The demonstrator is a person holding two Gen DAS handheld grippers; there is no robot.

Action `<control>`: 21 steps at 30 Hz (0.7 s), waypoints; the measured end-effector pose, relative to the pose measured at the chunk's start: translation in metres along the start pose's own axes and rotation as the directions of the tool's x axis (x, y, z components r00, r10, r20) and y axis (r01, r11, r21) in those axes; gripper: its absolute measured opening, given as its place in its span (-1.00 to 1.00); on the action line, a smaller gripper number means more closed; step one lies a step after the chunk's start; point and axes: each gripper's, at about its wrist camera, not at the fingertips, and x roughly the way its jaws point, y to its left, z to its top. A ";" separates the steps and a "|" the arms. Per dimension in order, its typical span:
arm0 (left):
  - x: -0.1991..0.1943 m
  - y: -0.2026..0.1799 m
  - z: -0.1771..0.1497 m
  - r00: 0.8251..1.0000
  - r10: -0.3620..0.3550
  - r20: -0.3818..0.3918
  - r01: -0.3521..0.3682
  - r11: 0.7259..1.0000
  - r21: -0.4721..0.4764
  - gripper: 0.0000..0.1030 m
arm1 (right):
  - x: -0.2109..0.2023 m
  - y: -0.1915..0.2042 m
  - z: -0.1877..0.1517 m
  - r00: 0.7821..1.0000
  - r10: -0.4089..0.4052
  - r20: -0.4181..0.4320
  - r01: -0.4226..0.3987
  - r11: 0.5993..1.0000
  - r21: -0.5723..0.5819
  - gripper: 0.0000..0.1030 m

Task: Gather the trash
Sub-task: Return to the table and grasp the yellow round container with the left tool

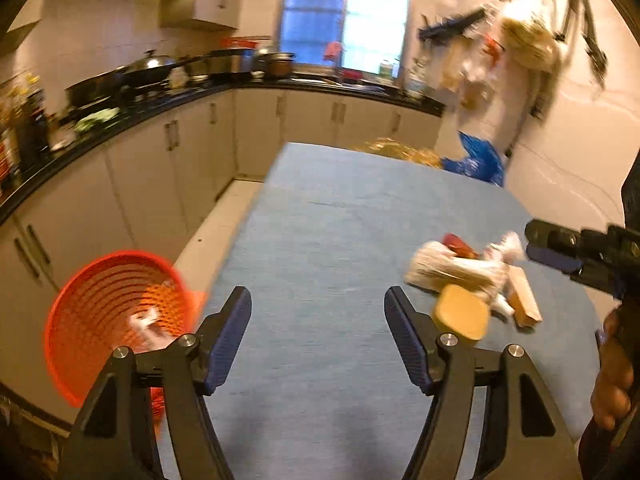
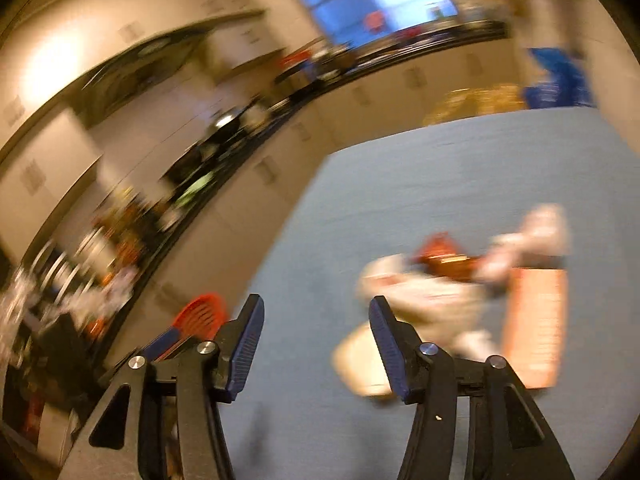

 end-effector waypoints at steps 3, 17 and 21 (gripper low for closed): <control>0.014 -0.035 0.002 0.998 -0.048 -0.044 0.050 0.997 0.056 0.36 | -0.016 -0.034 0.006 0.994 -0.102 0.041 0.099 0.993 0.060 0.16; 0.083 -0.138 -0.019 0.972 -0.084 -0.221 0.149 0.943 0.296 0.62 | -0.022 -0.108 0.009 0.981 -0.194 -0.006 0.192 0.966 0.171 0.16; 0.099 -0.143 -0.022 0.968 -0.058 -0.244 0.134 0.942 0.307 0.62 | -0.004 -0.111 0.007 0.970 -0.238 -0.056 0.244 0.960 0.138 0.16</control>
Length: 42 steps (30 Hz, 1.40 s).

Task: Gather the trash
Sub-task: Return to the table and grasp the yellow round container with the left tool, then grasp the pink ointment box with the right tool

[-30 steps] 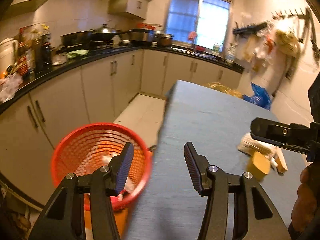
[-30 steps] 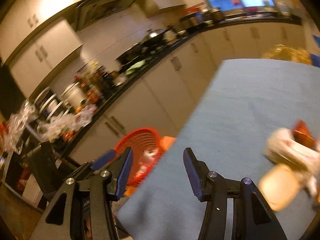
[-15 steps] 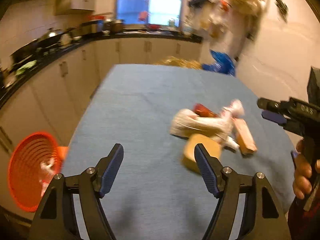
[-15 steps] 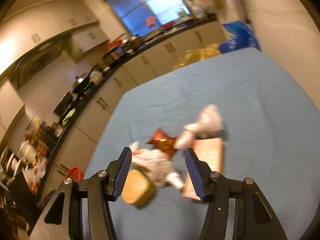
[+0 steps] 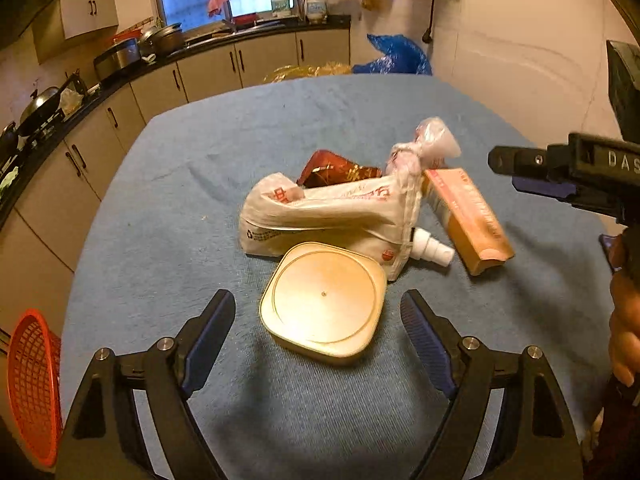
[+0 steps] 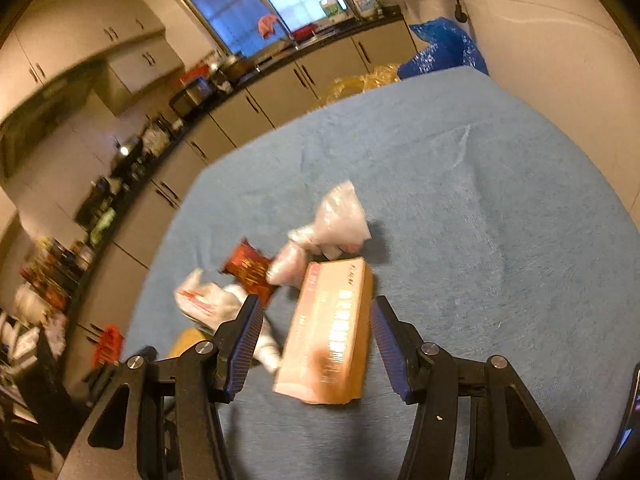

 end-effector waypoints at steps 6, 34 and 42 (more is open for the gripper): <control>0.013 0.005 -0.002 1.000 0.028 -0.012 -0.029 0.999 -0.026 0.62 | 0.025 0.012 -0.010 0.996 -0.058 -0.062 0.053 0.995 -0.081 0.22; -0.009 0.049 -0.023 0.991 0.067 0.117 -0.033 0.963 -0.268 0.32 | 0.035 0.021 -0.033 0.980 -0.198 -0.010 0.194 0.967 -0.167 0.01; -0.024 0.042 -0.023 0.978 0.145 0.153 -0.108 0.968 -0.228 0.32 | -0.005 0.033 -0.049 0.985 -0.151 0.084 0.164 0.971 -0.173 0.01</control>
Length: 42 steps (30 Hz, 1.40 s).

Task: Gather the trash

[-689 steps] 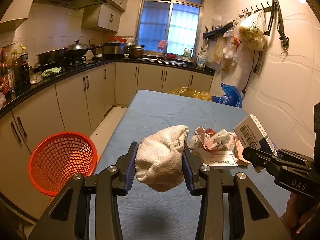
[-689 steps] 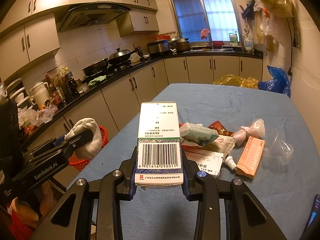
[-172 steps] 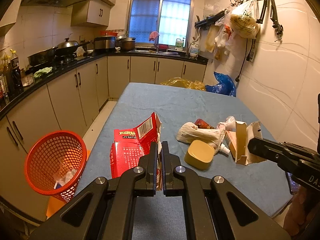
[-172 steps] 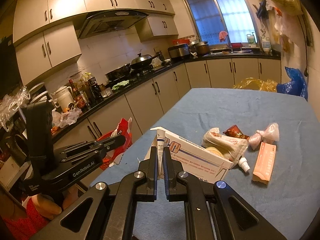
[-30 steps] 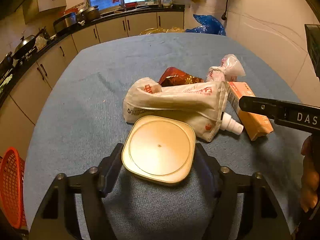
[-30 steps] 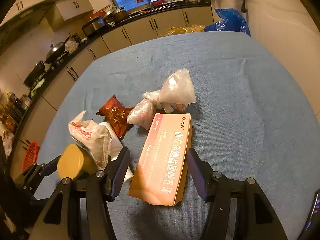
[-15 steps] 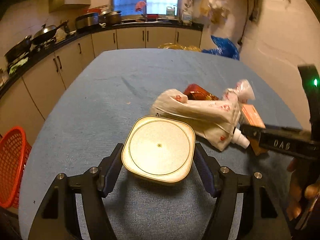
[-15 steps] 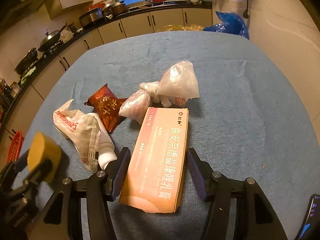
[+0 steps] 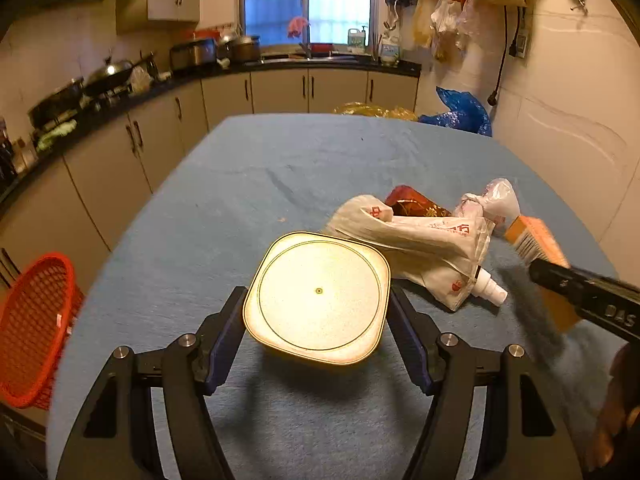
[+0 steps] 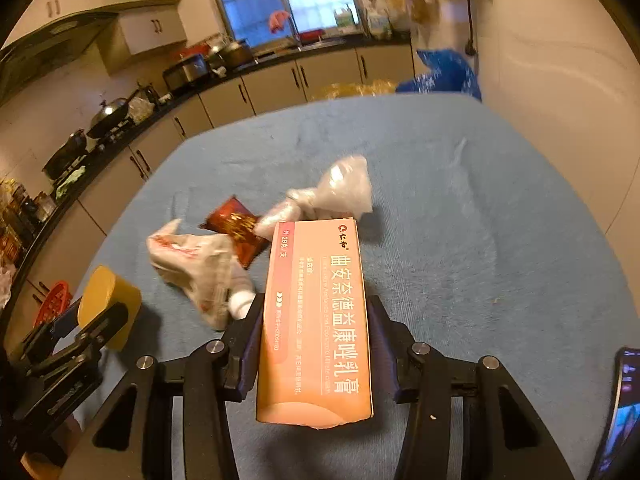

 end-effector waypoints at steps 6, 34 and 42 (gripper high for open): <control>-0.016 0.004 -0.003 1.000 0.018 0.019 -0.018 1.000 0.003 0.32 | -0.024 0.028 -0.007 0.997 0.062 0.039 -0.058 0.994 -0.088 0.01; -0.041 0.037 -0.018 0.992 0.113 0.049 -0.111 0.993 -0.038 0.32 | -0.025 0.089 -0.033 0.994 0.113 -0.001 -0.110 0.968 -0.224 0.01; -0.043 0.037 -0.020 0.991 0.124 0.048 -0.122 0.991 -0.047 0.32 | -0.027 0.098 -0.038 0.993 0.121 -0.006 -0.119 0.964 -0.240 0.01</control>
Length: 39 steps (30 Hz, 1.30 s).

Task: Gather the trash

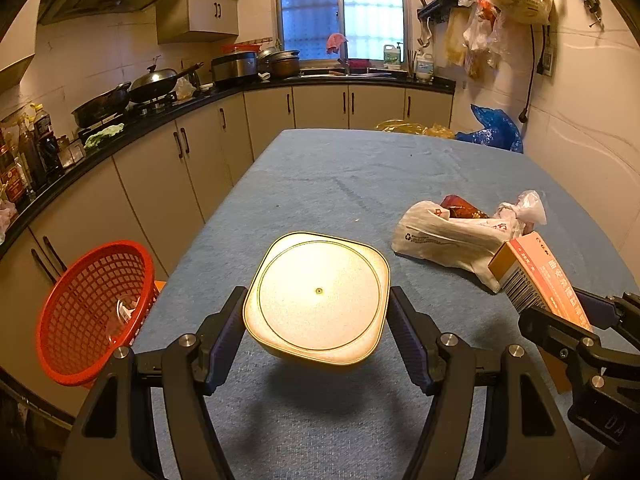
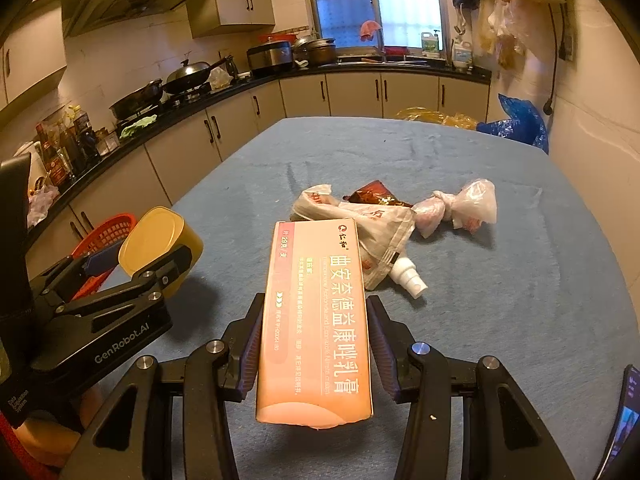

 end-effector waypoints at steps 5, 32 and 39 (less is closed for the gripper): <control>-0.003 0.005 -0.001 1.000 0.007 0.003 -0.007 1.000 -0.011 0.32 | 0.000 0.004 0.000 1.000 0.006 0.001 -0.006 1.000 -0.011 0.01; -0.018 0.015 0.000 1.000 0.020 0.023 -0.020 0.999 -0.033 0.32 | -0.007 0.010 0.002 1.000 0.006 0.006 -0.006 1.000 -0.022 0.01; -0.023 0.024 -0.001 0.999 0.027 0.032 -0.026 0.998 -0.054 0.32 | -0.004 0.019 0.004 1.000 0.013 -0.002 -0.013 0.999 -0.045 0.01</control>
